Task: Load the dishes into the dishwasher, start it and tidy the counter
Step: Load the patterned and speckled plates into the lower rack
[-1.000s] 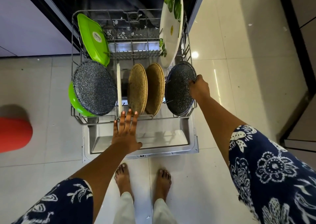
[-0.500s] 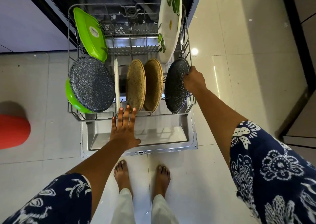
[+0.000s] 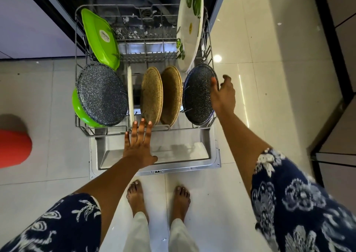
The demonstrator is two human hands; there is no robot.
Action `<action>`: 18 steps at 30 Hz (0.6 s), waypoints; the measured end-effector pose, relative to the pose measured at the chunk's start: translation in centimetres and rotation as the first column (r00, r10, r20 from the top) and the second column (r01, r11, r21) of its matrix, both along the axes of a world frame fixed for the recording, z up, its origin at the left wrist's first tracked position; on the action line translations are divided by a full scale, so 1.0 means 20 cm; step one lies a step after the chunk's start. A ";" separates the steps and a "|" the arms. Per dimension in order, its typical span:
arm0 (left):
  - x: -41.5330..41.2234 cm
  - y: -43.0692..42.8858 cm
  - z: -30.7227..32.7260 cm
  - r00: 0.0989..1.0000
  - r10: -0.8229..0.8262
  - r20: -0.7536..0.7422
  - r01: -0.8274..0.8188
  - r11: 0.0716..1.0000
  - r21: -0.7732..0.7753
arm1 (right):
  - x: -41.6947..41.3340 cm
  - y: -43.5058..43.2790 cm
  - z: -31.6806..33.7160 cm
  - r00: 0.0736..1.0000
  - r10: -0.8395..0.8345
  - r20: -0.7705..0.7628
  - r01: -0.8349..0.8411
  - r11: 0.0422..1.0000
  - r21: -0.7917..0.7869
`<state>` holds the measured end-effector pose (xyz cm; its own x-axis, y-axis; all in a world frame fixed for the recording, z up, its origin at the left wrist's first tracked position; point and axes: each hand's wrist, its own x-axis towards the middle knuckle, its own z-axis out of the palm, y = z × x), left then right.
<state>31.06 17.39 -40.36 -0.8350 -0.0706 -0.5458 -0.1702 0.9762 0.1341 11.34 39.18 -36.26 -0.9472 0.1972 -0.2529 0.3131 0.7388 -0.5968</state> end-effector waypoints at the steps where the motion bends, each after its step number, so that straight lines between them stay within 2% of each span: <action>1: 0.00 0.00 0.00 1.000 0.004 0.008 -0.004 1.000 0.001 | 0.08 0.01 0.00 0.997 -0.071 -0.040 0.071 0.997 -0.011; 3: -0.01 0.01 0.03 0.999 0.022 0.032 -0.024 0.999 0.034 | 0.25 0.00 0.01 0.987 -0.132 -0.091 0.135 0.990 0.028; 5: -0.03 0.00 0.10 0.994 0.086 0.065 -0.094 0.988 0.123 | 0.43 -0.04 0.07 0.994 -0.085 -0.066 0.090 0.993 0.075; 8: -0.04 -0.02 0.35 0.963 0.252 0.099 -0.270 0.920 0.284 | 0.64 -0.13 0.28 0.990 0.116 0.085 -0.122 0.990 0.071; 10: 0.00 -0.03 0.62 0.920 0.389 0.043 -0.373 0.839 0.397 | 0.74 -0.20 0.53 0.956 0.256 0.142 -0.261 0.965 0.013; 12: 0.06 -0.06 0.91 0.841 0.541 -0.019 -0.453 0.721 0.524 | 0.79 -0.28 0.80 0.917 0.369 0.150 -0.364 0.929 -0.062; 15: 0.13 -0.21 1.35 0.653 0.756 -0.052 -0.533 0.506 0.678 | 0.82 -0.47 1.22 0.848 0.506 0.158 -0.493 0.863 -0.113; 18: 0.24 -0.47 1.69 0.510 0.856 -0.082 -0.517 0.382 0.766 | 0.85 -0.71 1.55 0.790 0.600 0.128 -0.588 0.800 -0.121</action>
